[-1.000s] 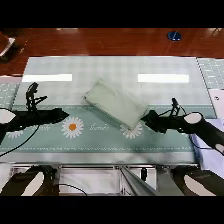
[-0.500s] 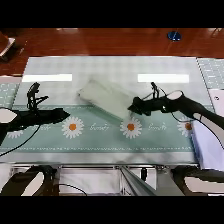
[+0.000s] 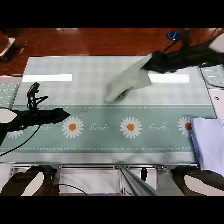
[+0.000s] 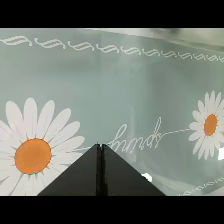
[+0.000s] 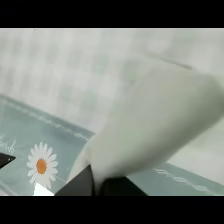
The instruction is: Fold the shirts.
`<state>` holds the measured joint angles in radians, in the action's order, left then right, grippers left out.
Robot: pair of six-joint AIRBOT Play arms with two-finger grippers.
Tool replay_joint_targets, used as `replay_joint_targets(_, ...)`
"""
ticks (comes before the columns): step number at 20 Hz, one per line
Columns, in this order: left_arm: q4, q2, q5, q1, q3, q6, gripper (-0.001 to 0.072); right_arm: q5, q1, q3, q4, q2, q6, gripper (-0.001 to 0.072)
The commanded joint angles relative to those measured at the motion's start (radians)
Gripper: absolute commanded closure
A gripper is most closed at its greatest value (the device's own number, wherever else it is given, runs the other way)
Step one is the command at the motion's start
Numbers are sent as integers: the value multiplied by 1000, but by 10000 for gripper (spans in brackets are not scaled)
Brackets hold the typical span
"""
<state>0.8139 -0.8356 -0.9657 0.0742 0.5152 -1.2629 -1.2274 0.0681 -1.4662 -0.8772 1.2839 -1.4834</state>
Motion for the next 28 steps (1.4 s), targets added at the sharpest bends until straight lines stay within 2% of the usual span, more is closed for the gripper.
replay_joint_targets(1, -14, -1, 8, 0, 0, -91, 683, -201, -193, -132, -76, -108, -105, 692)
replay_joint_targets(6, -36, -1, 16, 0, 0, -93, 683, -445, -570, -161, -78, -221, -159, 692)
replay_joint_targets(9, -37, -1, 16, 0, 0, -93, 683, -616, -778, -161, -177, -252, -156, 692)
replay_joint_targets(11, -37, -1, 16, 0, 0, -93, 683, -630, -878, -126, -267, -300, -154, 693)
replay_joint_targets(15, -37, -1, 15, 0, 0, -93, 683, -631, -1006, 82, -565, -453, -150, 692)
replay_joint_targets(20, -37, -1, 13, 0, 0, -93, 683, -629, -1082, 337, -873, -651, -171, 691)
replay_joint_targets(21, -37, -1, 13, 0, 0, -93, 683, -629, -1082, 388, -925, -679, -192, 672)
replay_joint_targets(23, -37, -1, 12, 0, 0, -93, 683, -629, -1082, 483, -897, -682, -225, 288)
replay_joint_targets(26, -37, -1, 10, -8, 0, -93, 683, -607, -1069, 512, -764, -600, -187, 306)
replay_joint_targets(27, -45, -1, 14, -8, 2, -93, 683, -587, -1044, 485, -743, -565, -188, 349)
replay_joint_targets(28, -56, -1, 16, -6, 14, -93, 683, -560, -1011, 435, -716, -522, -220, 471)
